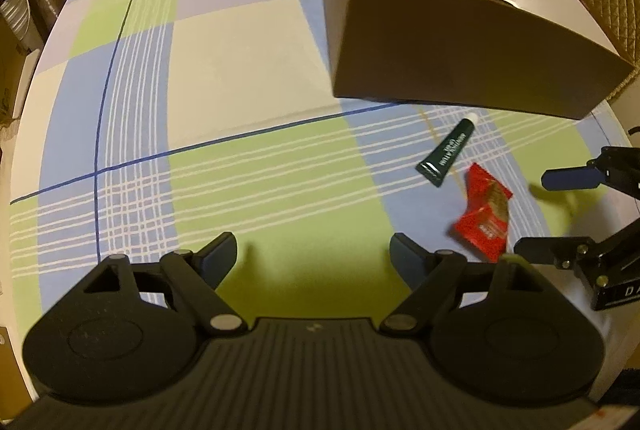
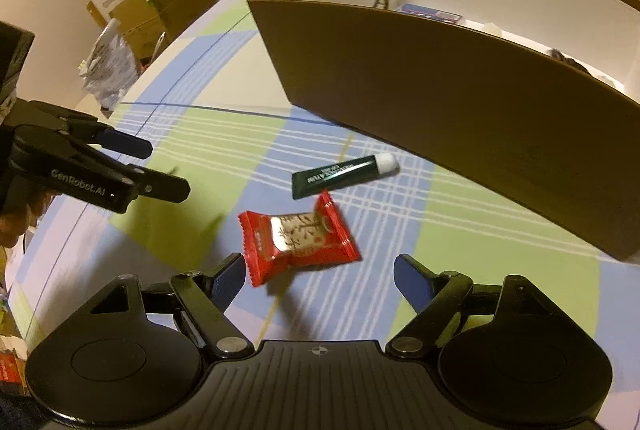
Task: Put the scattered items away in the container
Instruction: 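Lower both grippers toward the green tube and red snack packet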
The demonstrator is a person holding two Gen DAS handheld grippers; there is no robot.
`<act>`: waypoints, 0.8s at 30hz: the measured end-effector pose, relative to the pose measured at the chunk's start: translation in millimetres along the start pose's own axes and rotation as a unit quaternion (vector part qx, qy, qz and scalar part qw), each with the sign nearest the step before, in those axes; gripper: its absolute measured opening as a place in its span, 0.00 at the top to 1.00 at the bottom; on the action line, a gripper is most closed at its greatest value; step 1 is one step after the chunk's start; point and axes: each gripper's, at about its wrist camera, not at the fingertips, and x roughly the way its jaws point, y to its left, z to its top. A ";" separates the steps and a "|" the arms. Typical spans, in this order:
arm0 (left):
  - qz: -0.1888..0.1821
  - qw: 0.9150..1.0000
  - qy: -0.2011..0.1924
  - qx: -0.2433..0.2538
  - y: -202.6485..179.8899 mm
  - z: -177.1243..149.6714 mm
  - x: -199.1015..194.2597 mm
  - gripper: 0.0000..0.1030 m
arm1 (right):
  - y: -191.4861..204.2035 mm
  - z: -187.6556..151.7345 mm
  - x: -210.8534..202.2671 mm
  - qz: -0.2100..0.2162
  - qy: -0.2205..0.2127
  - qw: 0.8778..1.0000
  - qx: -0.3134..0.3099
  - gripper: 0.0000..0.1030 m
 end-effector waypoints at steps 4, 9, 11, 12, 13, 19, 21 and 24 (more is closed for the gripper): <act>-0.001 1.000 0.004 -0.003 6.8 1.8 4.1 0.22 | 4.8 6.0 10.3 -0.001 0.005 1.000 -0.016 0.23; -0.003 1.000 0.008 -0.007 11.8 0.9 8.0 0.23 | 12.2 10.1 24.2 -0.002 0.009 0.999 -0.037 0.23; -0.004 1.000 0.010 -0.008 13.4 0.3 9.1 0.24 | 15.2 10.9 30.0 -0.004 0.010 0.999 -0.048 0.26; -0.004 1.000 0.010 -0.008 13.9 -0.3 9.5 0.24 | 16.5 11.0 32.3 -0.004 0.011 0.999 -0.053 0.38; -0.004 1.000 0.010 -0.008 13.9 -0.9 9.5 0.24 | 17.5 10.9 33.8 -0.004 0.011 0.998 -0.057 0.41; -0.008 1.000 0.011 -0.003 10.6 -0.5 9.4 0.24 | 15.3 8.7 34.5 -0.020 0.017 0.997 -0.069 0.79; -0.011 1.000 0.010 0.000 6.8 0.5 9.2 0.25 | 10.3 7.2 31.0 -0.022 0.017 0.998 -0.059 0.85; -0.016 1.000 0.008 0.007 0.4 2.7 8.3 0.25 | 2.5 2.4 23.0 -0.030 0.016 0.998 -0.047 0.91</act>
